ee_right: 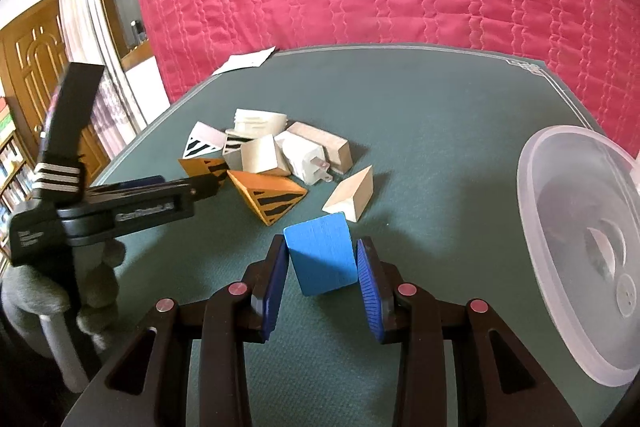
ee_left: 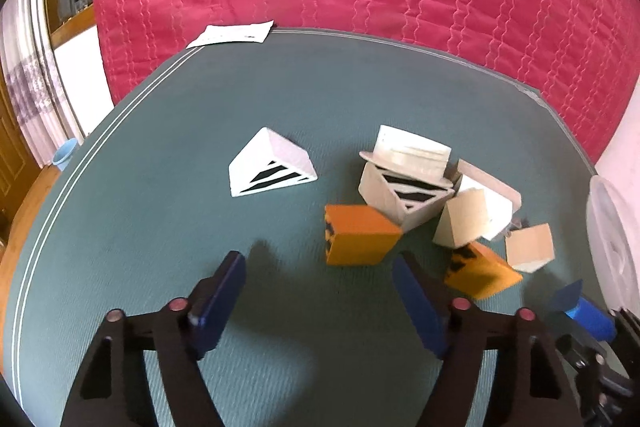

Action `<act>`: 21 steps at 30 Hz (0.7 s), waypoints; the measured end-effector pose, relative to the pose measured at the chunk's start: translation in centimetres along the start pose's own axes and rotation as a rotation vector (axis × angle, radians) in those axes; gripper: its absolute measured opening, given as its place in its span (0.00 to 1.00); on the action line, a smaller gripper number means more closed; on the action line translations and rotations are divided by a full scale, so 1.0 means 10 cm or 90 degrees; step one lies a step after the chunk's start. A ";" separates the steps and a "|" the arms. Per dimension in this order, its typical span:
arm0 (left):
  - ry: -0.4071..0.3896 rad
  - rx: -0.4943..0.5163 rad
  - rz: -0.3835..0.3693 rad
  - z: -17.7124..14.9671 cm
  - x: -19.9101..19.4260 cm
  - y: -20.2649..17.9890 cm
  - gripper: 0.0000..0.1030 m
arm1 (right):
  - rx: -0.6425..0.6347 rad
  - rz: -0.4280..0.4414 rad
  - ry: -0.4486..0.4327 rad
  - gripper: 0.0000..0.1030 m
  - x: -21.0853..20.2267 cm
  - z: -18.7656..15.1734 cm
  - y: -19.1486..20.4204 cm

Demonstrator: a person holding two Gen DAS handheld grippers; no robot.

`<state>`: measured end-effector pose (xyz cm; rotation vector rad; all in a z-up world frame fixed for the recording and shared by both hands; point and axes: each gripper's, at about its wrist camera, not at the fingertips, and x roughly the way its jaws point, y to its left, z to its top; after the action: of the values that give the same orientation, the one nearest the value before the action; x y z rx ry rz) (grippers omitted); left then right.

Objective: Organize rigid objects
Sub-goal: 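Close the left tool on the orange cube and lift it, then drop the blue block into the bowl with the right tool while the left drops the orange cube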

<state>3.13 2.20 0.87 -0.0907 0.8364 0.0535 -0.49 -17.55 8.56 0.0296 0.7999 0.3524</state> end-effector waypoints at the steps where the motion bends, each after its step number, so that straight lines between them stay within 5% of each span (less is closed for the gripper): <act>1: 0.002 0.000 0.001 0.02 0.02 0.00 0.69 | 0.002 0.000 -0.003 0.35 -0.01 0.00 -0.01; 8: 0.000 0.008 0.001 0.10 0.10 -0.02 0.58 | 0.007 -0.002 -0.016 0.35 -0.05 0.00 -0.01; 13: -0.012 0.025 -0.009 0.11 0.11 -0.07 0.32 | 0.013 -0.008 -0.032 0.35 -0.10 0.01 -0.03; 21: -0.044 0.033 -0.017 0.09 0.01 -0.10 0.30 | 0.050 -0.046 -0.086 0.35 -0.30 0.05 -0.17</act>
<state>3.94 1.28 1.40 -0.0506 0.7674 0.0095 -1.54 -20.10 10.77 0.0965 0.6789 0.2481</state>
